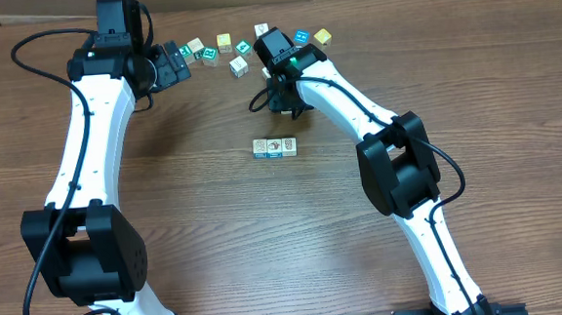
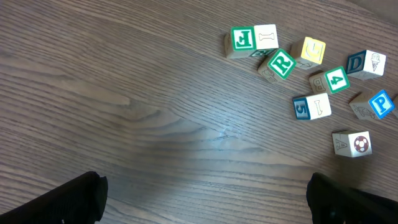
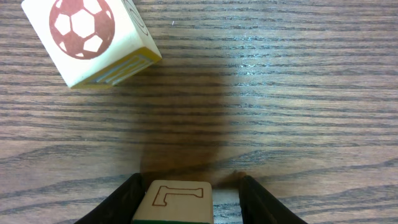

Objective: Form a horizontal line

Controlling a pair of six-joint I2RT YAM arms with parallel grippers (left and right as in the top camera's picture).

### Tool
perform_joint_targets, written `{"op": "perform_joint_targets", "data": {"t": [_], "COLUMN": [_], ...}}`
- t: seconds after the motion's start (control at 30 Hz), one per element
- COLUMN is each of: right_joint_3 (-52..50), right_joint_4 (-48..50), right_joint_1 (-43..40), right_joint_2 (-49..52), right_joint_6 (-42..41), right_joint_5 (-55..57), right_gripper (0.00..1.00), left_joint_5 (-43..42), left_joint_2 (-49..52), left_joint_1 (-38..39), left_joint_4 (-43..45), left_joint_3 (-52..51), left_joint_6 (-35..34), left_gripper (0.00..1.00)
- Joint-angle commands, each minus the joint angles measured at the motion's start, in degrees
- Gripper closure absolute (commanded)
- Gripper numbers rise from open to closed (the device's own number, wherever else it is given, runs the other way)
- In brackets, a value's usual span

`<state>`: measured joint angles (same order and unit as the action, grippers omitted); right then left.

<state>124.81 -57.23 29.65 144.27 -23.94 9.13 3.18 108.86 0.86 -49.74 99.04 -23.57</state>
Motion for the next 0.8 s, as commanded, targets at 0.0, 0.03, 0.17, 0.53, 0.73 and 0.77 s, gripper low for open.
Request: {"op": "perform_joint_targets", "data": {"t": [0.0,0.03,0.17,0.53,0.73,0.77], "right_joint_3": [1.7,1.7,1.7,1.7,1.7,1.7], "right_joint_4": [0.0,0.0,0.0,-0.1,-1.1,-1.3], "right_joint_1": [-0.2,-0.2,-0.2,-0.2,-0.2,-0.1], "right_joint_2": [-3.5,-3.5,-3.6,-5.8,-5.9,-5.9], "right_joint_6": [0.0,0.0,0.0,0.0,0.0,0.0], "right_joint_5": [-0.2,-0.2,-0.2,-0.2,-0.2,-0.2], "right_gripper": [0.54,0.54,0.53,0.53,0.54,0.55], "left_joint_5": [-0.2,-0.2,-0.2,-0.2,-0.2,-0.2], "left_joint_2": [-0.3,-0.3,-0.3,-0.3,-0.3,-0.3], "left_joint_1": [0.3,0.3,0.3,0.3,0.3,0.3], "left_joint_4": [0.1,0.1,0.1,0.1,0.1,0.1], "left_joint_3": [0.5,0.5,0.5,0.5,0.5,0.5], "left_joint_6": [0.5,0.5,0.5,0.5,0.5,0.5], "left_gripper": [0.0,0.0,0.0,0.0,0.0,0.0]}}
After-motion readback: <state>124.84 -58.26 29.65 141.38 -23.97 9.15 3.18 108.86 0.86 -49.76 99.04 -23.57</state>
